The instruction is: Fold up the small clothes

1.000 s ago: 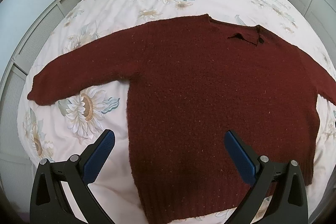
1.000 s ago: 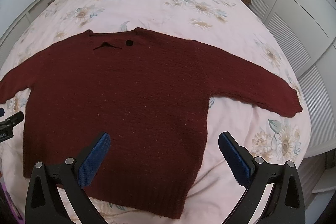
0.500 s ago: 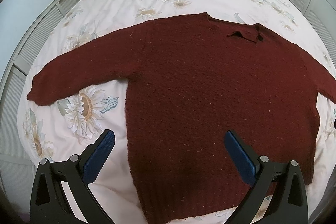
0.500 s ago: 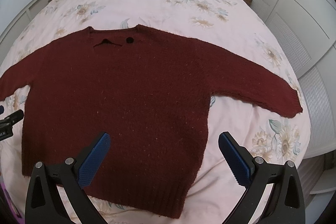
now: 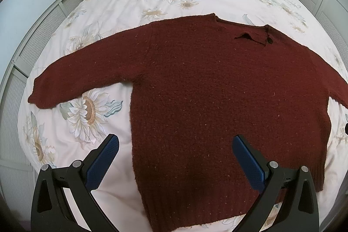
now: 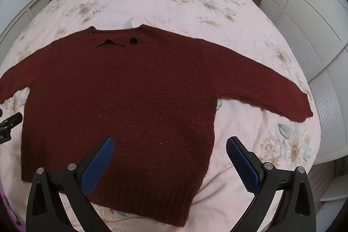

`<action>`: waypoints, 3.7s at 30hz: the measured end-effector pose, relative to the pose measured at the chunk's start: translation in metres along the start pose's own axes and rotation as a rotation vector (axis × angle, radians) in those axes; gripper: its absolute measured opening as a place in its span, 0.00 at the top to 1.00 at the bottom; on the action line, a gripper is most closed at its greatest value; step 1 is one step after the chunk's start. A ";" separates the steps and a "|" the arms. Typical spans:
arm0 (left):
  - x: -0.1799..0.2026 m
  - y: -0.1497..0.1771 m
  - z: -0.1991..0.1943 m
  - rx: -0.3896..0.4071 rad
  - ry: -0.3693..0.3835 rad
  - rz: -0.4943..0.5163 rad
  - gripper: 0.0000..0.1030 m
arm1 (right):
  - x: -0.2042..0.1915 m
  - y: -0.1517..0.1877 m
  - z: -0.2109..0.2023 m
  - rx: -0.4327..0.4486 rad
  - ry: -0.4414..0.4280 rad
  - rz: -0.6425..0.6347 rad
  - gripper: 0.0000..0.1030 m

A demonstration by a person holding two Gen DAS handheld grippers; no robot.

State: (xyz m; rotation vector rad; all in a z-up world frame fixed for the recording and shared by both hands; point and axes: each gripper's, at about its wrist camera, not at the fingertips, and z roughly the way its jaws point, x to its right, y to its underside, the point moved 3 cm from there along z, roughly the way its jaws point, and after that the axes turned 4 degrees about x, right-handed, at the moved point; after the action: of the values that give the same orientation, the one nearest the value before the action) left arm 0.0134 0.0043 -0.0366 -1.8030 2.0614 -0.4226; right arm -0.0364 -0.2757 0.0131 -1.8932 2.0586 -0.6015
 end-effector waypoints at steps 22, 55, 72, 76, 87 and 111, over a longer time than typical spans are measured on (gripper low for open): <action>-0.003 -0.047 0.031 -0.011 0.026 -0.003 0.01 | 0.151 -0.030 0.071 -0.010 0.114 0.205 0.00; -0.027 -0.062 0.090 -0.094 -0.006 -0.047 0.01 | 0.370 -0.018 0.164 -0.109 0.135 0.715 0.86; -0.035 -0.056 0.078 -0.049 0.085 -0.094 0.01 | 0.175 -0.154 0.052 0.122 -0.042 0.213 0.88; -0.034 -0.062 0.079 -0.039 0.081 -0.073 0.01 | 0.105 -0.172 0.052 0.139 -0.132 0.127 0.89; -0.047 -0.080 0.088 -0.025 0.069 -0.065 0.01 | -0.034 -0.191 0.074 0.107 -0.309 -0.001 0.89; -0.036 -0.076 0.121 -0.121 0.088 -0.034 0.01 | -0.077 -0.097 0.146 -0.134 -0.286 -0.066 0.26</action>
State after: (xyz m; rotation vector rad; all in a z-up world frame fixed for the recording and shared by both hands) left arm 0.1406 0.0317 -0.1069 -1.9232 2.1612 -0.4006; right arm 0.1257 -0.2211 -0.0739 -1.9943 1.9001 -0.1952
